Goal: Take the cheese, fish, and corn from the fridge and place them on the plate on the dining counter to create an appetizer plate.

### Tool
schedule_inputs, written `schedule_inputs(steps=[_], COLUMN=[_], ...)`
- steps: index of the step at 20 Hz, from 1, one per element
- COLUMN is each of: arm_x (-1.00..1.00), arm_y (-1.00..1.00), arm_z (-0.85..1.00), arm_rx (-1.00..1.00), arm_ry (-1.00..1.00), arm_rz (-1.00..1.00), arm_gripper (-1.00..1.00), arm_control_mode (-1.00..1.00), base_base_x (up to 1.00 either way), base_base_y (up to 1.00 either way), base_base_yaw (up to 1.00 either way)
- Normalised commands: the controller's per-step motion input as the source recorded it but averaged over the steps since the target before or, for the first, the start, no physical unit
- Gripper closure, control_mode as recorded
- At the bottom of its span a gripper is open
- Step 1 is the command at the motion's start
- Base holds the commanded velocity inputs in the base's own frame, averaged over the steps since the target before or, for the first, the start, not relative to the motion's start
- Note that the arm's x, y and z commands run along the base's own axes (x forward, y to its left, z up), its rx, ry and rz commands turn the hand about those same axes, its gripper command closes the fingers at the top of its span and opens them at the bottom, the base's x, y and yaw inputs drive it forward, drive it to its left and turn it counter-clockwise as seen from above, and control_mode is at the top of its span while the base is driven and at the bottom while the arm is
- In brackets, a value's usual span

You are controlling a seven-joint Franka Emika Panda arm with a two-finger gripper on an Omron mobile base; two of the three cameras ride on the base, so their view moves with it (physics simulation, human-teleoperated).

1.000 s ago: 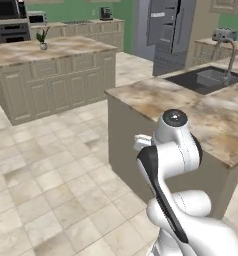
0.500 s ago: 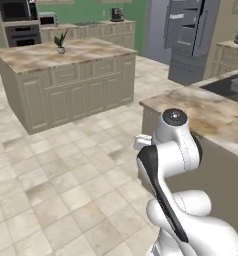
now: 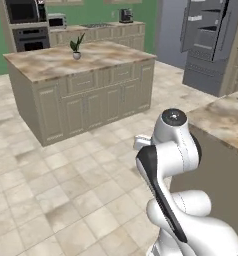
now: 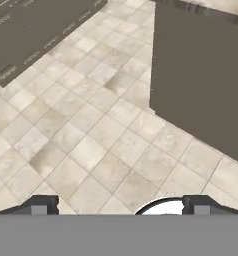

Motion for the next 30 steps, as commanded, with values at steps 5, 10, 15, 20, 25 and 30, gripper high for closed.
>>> schedule_inputs(steps=[5,10,15,20,25,30], arm_x=[0.00,0.00,0.00,0.00,0.00,0.00], arm_y=[0.00,0.00,0.00,0.00,0.00,0.00], arm_z=[0.00,0.00,0.00,0.00,0.00,0.00], arm_rx=[0.00,0.00,0.00,0.00,0.00,0.00], arm_ry=[0.00,0.00,0.00,0.00,0.00,0.00], arm_rz=[0.00,0.00,0.00,0.00,0.00,0.00], arm_gripper=[-1.00,-1.00,-1.00,-1.00,-1.00,-1.00], arm_control_mode=[1.00,1.00,1.00,1.00,1.00,1.00], base_base_x=[1.00,1.00,1.00,1.00,1.00,1.00], base_base_y=[0.41,0.30,0.20,0.04,-0.12,-0.30], base_base_yaw=[-0.13,-0.25,-0.36,-0.40,-0.31,-0.35])
